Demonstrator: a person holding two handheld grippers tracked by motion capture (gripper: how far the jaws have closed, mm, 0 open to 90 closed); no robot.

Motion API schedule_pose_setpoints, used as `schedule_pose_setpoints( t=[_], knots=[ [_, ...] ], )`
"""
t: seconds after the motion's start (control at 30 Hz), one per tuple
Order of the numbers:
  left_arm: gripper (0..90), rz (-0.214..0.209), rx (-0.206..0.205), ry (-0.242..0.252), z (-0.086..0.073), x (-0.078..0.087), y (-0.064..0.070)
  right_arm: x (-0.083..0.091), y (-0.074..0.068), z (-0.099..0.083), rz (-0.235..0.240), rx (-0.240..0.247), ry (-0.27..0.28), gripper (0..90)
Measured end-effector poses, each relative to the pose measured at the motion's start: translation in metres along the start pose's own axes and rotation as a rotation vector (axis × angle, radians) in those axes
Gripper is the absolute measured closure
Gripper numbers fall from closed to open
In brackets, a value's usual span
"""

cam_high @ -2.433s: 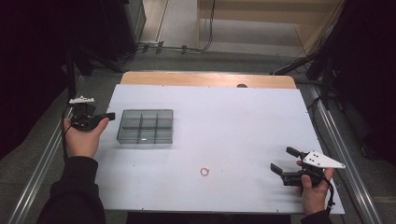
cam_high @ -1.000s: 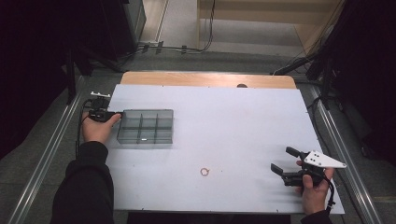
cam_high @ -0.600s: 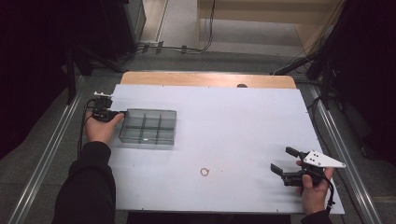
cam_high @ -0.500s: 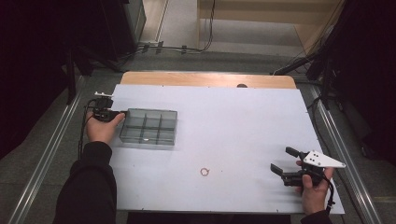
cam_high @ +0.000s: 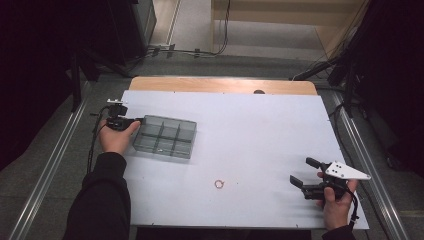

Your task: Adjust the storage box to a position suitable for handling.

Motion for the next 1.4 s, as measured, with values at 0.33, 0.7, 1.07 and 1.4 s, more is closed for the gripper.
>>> schedule_pose_setpoints(
  t=[0.33, 0.7, 1.07, 1.4],
  knots=[
    [90.0, -0.028, 0.007, 0.014, 0.003, -0.002, 0.009, 0.000, 0.000, 0.000, 0.002, 0.000, 0.000, 1.8],
    [90.0, -0.059, -0.008, 0.026, 0.006, -0.001, 0.018, -0.001, 0.000, -0.001, 0.001, 0.000, -0.007, 1.8],
    [90.0, -0.090, -0.030, 0.015, 0.005, -0.006, 0.033, -0.001, 0.000, -0.001, 0.000, 0.001, -0.009, 1.8],
    [90.0, -0.136, -0.065, 0.024, 0.008, -0.009, 0.051, -0.001, 0.000, -0.001, -0.001, 0.001, -0.010, 1.8]
  ],
)
Point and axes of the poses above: each handheld gripper's, and its own axes: x roughly backward along the jaws, z roughly out of its top, y roughly to its right, the point moved 10 cm from there along -x, roughly forward along the jaws, and after that the axes turned 9 degrees about -x, right-handed, at the moved point
